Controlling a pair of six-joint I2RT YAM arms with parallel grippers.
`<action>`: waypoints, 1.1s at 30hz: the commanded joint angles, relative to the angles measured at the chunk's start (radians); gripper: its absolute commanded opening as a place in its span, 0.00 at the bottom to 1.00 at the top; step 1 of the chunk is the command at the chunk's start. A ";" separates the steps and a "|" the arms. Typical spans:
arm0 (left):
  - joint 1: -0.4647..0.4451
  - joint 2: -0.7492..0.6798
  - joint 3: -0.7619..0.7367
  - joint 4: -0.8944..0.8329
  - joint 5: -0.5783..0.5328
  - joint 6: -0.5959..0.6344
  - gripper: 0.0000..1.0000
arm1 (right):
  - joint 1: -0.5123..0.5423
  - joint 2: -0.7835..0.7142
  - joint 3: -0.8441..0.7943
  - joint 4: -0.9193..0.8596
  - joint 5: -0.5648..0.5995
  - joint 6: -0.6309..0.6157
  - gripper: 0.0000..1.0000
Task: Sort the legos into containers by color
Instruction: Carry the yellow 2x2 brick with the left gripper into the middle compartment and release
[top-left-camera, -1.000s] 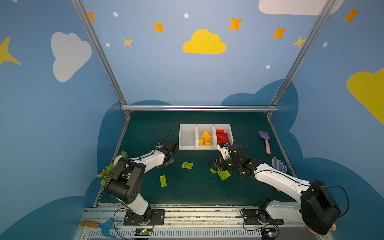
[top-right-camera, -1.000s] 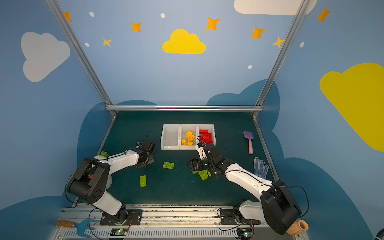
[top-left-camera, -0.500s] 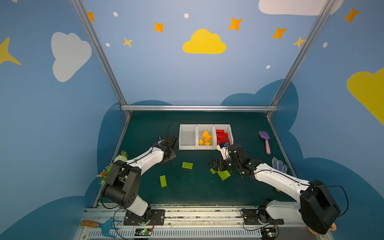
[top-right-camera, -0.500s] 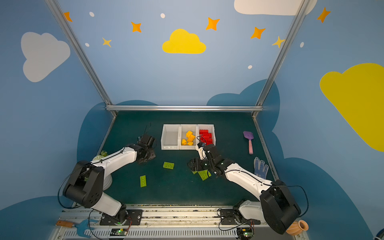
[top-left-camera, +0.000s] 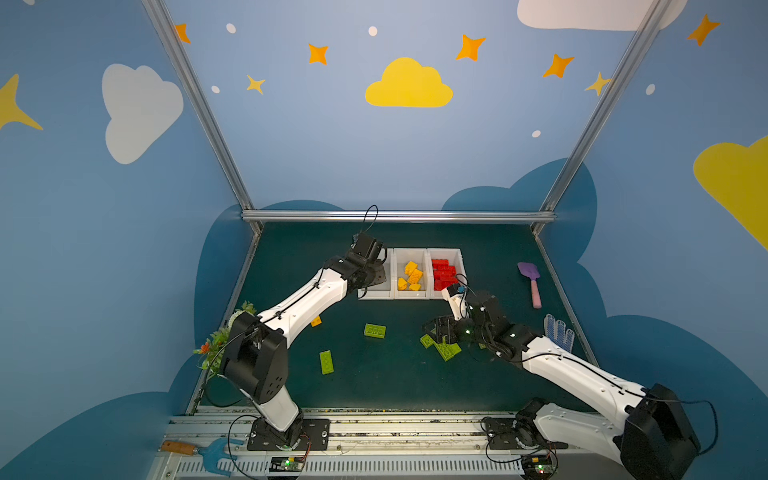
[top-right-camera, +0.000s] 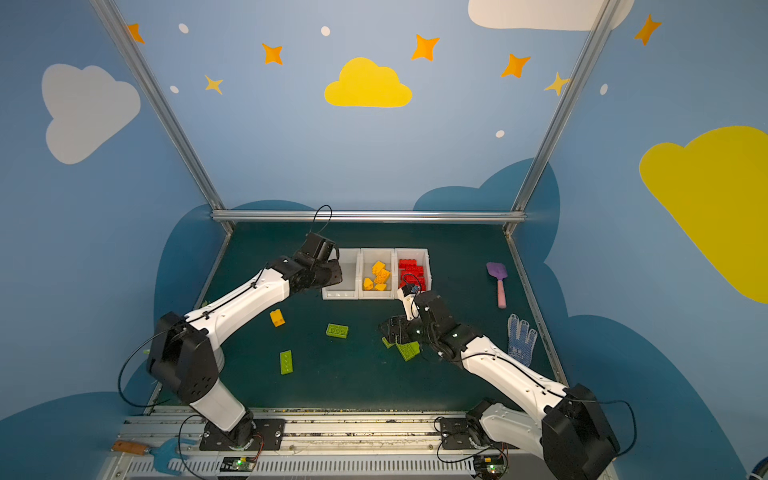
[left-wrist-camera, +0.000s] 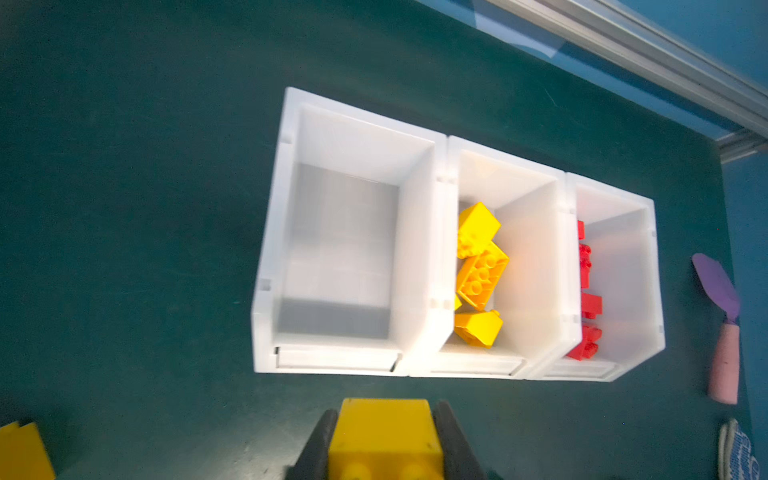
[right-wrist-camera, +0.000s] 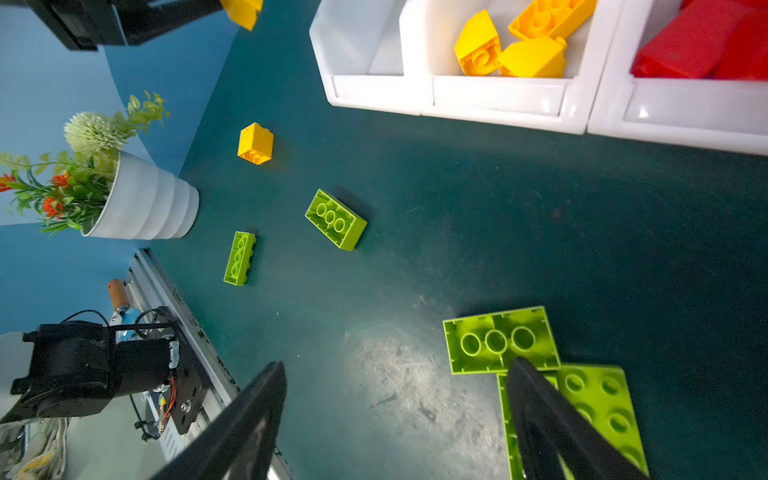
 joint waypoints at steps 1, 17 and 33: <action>-0.022 0.069 0.083 -0.031 0.042 0.027 0.29 | -0.003 -0.024 -0.019 -0.052 0.018 -0.002 0.81; -0.051 0.485 0.592 -0.165 0.138 0.048 0.29 | -0.003 -0.054 -0.030 -0.096 0.025 -0.011 0.81; -0.046 0.613 0.776 -0.235 0.133 0.054 0.52 | -0.002 -0.046 -0.026 -0.106 0.027 -0.002 0.81</action>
